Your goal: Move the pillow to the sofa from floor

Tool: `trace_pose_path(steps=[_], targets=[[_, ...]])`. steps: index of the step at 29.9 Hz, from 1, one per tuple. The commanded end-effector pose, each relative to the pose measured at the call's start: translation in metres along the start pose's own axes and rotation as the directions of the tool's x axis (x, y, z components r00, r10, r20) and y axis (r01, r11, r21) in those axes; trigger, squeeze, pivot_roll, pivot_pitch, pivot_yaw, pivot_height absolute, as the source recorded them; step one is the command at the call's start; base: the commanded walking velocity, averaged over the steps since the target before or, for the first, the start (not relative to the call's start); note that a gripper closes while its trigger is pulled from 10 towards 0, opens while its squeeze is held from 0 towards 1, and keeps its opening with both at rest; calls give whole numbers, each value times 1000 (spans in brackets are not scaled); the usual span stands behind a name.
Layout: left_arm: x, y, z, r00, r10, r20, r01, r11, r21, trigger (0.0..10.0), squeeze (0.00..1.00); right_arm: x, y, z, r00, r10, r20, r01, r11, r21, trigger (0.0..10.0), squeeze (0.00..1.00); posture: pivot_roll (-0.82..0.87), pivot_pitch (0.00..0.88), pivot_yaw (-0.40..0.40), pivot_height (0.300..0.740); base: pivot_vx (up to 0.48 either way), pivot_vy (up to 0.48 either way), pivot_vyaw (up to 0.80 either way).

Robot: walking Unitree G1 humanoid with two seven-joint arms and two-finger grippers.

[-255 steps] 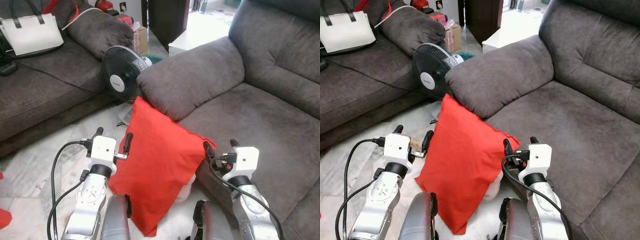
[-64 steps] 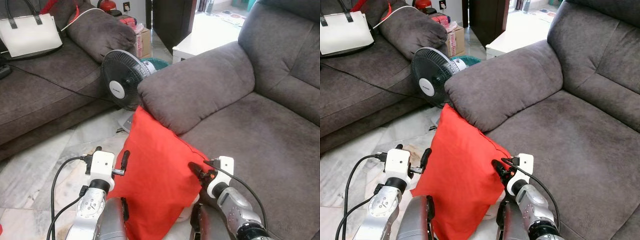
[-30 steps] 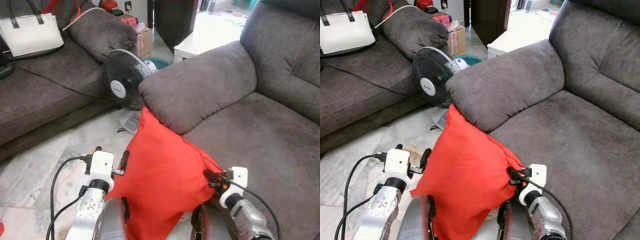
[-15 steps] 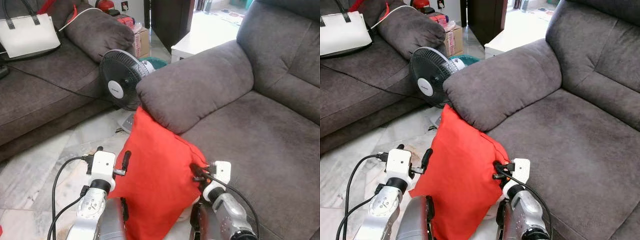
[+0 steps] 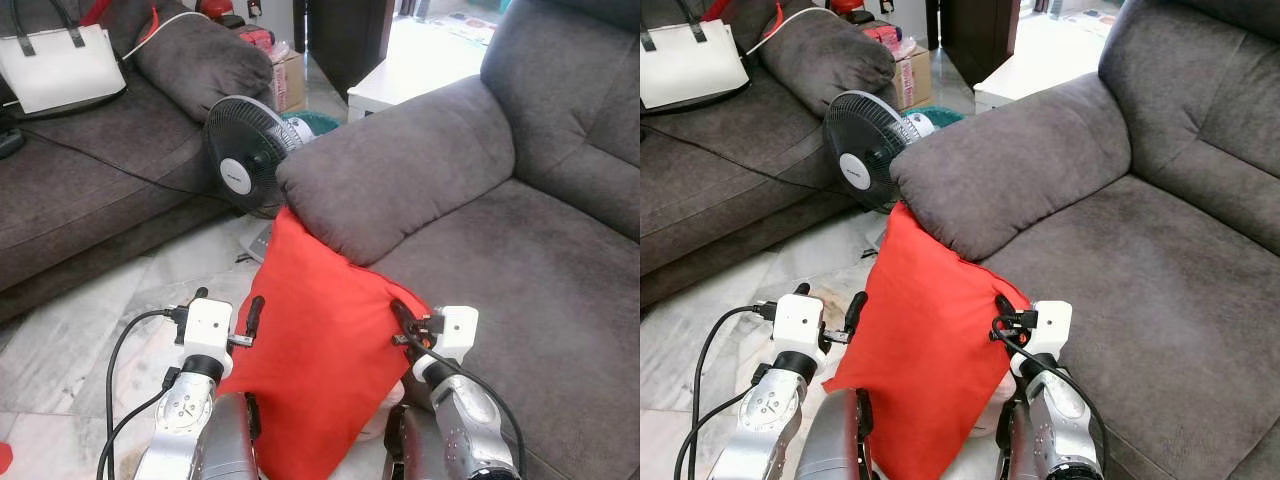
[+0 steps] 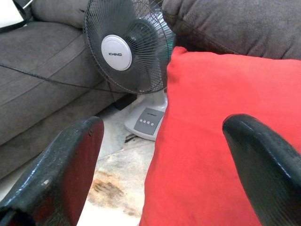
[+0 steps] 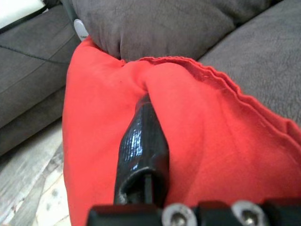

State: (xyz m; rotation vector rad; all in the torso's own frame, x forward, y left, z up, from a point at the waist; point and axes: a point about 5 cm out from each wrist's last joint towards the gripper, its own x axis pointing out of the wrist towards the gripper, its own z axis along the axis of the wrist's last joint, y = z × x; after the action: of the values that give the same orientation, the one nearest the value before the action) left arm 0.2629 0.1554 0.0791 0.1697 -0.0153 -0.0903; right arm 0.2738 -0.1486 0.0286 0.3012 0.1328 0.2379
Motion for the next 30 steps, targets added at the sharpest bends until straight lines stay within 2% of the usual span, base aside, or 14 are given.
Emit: trace_pose_path(steps=[1,13,30], targets=[[2,0,7,999,-9,39,10,1000,-10,10000,0,3,1,18,997,-5,73,6,1000,-13,10000,0,142,61,-15,561,0,0,0],[2,-1,6,999,-16,36,16,1000,-13,10000,0,2,9,23,997,-10,73,11,1000,-14,10000,0,144,75,-15,561,-272,0,0],[2,0,7,999,-13,38,14,1000,-16,10000,0,1,11,27,998,-12,58,14,1000,-23,10000,0,145,86,-19,561,-364,0,0]])
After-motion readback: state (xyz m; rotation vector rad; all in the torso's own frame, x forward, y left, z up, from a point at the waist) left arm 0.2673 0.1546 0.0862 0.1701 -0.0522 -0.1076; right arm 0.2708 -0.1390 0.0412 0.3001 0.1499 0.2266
